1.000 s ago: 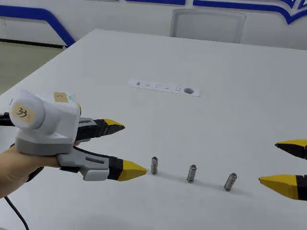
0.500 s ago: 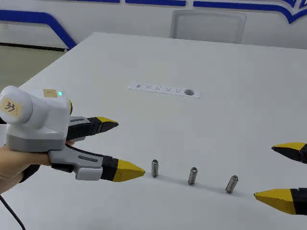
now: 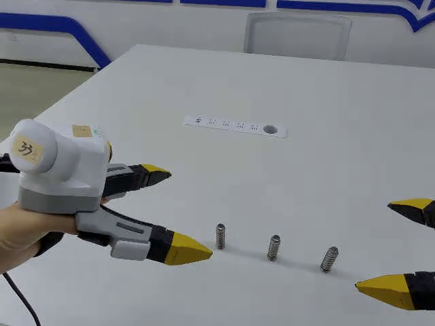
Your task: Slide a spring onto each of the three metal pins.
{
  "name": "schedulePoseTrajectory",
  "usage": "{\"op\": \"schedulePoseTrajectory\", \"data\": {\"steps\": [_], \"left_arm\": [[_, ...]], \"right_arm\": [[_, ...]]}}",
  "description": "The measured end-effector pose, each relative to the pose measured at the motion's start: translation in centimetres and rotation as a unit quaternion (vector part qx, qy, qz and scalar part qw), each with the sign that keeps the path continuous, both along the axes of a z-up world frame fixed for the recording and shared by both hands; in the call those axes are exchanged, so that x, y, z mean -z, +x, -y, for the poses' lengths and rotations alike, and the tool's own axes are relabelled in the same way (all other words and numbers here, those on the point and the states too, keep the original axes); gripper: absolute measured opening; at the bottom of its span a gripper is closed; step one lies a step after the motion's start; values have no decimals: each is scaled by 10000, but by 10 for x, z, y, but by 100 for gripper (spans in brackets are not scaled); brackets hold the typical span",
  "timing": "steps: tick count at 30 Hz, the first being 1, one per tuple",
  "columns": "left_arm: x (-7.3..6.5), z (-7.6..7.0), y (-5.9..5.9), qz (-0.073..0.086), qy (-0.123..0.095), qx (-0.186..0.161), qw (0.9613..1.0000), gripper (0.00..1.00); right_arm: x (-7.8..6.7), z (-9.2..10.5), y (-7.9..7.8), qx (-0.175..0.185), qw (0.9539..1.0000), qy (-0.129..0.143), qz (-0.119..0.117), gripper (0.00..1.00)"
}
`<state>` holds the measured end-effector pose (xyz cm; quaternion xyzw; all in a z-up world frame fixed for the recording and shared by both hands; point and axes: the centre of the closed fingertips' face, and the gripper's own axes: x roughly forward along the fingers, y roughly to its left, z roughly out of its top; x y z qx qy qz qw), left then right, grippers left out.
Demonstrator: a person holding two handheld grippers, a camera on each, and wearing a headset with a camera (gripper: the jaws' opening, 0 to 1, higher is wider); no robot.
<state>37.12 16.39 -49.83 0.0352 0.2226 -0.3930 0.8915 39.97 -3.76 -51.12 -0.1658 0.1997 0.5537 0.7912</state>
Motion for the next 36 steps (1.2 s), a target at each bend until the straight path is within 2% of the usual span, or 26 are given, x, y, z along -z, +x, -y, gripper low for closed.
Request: {"op": "schedulePoseTrajectory", "data": {"steps": [3,6,14,26,36], "left_arm": [[3,-5,7,53,32,-156,9999,100],[8,-6,9,14,28,-153,9999,100],[19,-1,7,-72,107,8,9999,100],[17,0,13,-60,125,23,9999,100],[16,1,12,-60,123,38,9999,100]], "right_arm": [[9,3,4,18,9996,-257,75,88],[18,4,6,26,9992,-401,-1,90],[23,9,9,134,9990,-423,-64,93],[29,9,5,155,9989,-406,-177,93],[25,12,5,212,9989,-367,-184,93]]}}
